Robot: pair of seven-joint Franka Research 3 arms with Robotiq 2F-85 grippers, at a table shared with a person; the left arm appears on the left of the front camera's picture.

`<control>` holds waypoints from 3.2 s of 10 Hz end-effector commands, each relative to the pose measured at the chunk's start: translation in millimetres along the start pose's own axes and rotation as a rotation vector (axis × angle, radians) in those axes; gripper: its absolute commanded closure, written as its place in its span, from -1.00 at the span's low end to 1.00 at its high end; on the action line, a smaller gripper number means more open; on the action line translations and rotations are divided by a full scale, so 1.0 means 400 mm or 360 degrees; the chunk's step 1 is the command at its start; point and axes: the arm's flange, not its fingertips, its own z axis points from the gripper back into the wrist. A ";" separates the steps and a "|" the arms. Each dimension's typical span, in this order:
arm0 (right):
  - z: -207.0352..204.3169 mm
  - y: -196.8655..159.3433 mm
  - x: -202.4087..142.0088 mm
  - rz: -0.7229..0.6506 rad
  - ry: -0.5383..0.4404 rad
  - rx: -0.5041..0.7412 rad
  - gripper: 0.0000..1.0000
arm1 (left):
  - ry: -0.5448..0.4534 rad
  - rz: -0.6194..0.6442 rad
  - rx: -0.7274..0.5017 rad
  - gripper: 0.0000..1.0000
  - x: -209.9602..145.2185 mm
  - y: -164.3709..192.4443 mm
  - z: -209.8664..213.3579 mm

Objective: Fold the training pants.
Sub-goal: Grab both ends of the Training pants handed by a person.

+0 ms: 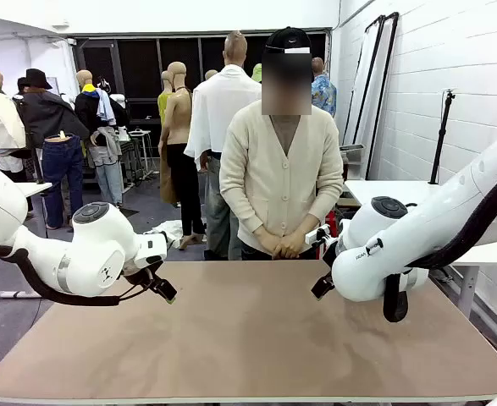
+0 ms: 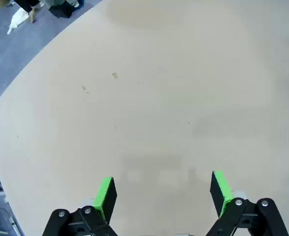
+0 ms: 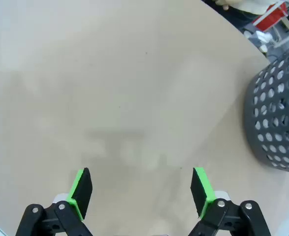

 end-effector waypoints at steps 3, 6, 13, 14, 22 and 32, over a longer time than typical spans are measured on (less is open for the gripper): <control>0.000 0.000 0.000 0.0000 0.0000 0.0000 -1.00 | 0.0000 0.0000 0.0000 -1.00 0.000 0.000 0.000; 0.000 0.000 0.000 0.0000 0.0000 0.0000 -1.00 | 0.0000 0.0000 0.0000 -1.00 0.000 0.000 0.000; 0.000 0.000 0.000 0.0000 0.0000 0.0000 -1.00 | 0.0000 0.0000 0.0000 -1.00 0.000 0.000 0.000; 0.000 0.000 0.000 0.0001 0.0000 0.0000 -1.00 | 0.0000 -0.0004 0.0000 -1.00 0.001 -0.003 0.000; 0.209 -0.069 0.082 -0.0017 -0.0047 0.0098 -1.00 | -0.0088 -0.0041 0.0011 -1.00 0.105 0.028 0.259; 0.408 -0.097 0.129 -0.0074 -0.0204 -0.0143 -1.00 | -0.0205 -0.0069 0.0180 -1.00 0.123 0.030 0.446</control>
